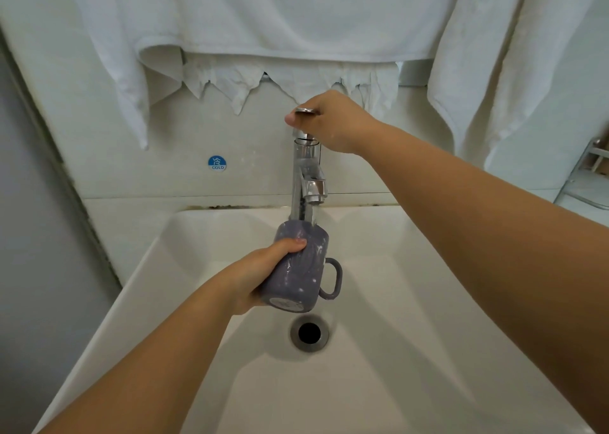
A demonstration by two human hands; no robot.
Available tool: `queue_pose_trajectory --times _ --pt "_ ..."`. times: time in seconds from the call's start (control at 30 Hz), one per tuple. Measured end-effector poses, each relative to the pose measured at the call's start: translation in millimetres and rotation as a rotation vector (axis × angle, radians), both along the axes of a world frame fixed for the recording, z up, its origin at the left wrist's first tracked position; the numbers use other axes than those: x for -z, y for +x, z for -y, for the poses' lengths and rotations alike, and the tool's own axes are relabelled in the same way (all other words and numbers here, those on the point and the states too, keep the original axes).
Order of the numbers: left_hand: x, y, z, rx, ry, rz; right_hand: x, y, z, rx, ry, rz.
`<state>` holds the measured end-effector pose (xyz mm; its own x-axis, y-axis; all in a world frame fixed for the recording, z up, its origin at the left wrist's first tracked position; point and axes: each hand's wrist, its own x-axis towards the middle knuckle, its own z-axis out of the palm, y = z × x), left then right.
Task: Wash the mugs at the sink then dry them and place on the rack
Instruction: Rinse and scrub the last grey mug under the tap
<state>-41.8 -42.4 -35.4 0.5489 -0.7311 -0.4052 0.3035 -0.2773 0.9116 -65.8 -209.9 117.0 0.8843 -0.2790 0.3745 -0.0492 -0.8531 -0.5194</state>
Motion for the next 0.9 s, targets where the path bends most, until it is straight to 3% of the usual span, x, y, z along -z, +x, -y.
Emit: queue_pose_trajectory --times 0.17,0.23,0.33,0.43,0.53,0.6,0.67,0.8,0.9 --pt "-0.7 -1.0 -0.3 -0.025 -0.013 -0.029 5.1 -10.8 -4.8 -0.001 0.053 -0.038" --pt "-0.6 -1.7 -0.1 -0.037 -0.030 -0.051 20.0 -23.2 -8.8 0.000 0.191 0.039" --pt "-0.8 -2.9 0.6 -0.051 -0.073 -0.102 64.9 -38.8 -11.0 0.191 0.431 0.233" --pt "0.9 -2.1 1.4 -0.067 -0.123 -0.165 113.9 -58.6 -15.5 0.282 0.646 -0.024" --pt "2.3 0.0 1.3 -0.082 -0.175 -0.215 141.9 -74.1 -19.3 0.145 0.812 -0.311" --pt "2.4 -1.2 1.3 -0.105 -0.191 -0.238 148.7 -75.0 -20.6 0.029 0.914 -0.352" --pt "2.6 -4.6 2.5 -0.128 -0.191 -0.222 150.5 -72.6 -26.3 -0.017 1.007 -0.289" --pt "4.5 -11.9 8.4 -0.140 -0.183 -0.169 151.2 -63.3 -40.7 0.133 1.124 -0.124" --pt "5.9 -12.3 9.5 -0.166 -0.197 -0.163 152.6 -62.6 -40.2 0.158 1.132 -0.106"
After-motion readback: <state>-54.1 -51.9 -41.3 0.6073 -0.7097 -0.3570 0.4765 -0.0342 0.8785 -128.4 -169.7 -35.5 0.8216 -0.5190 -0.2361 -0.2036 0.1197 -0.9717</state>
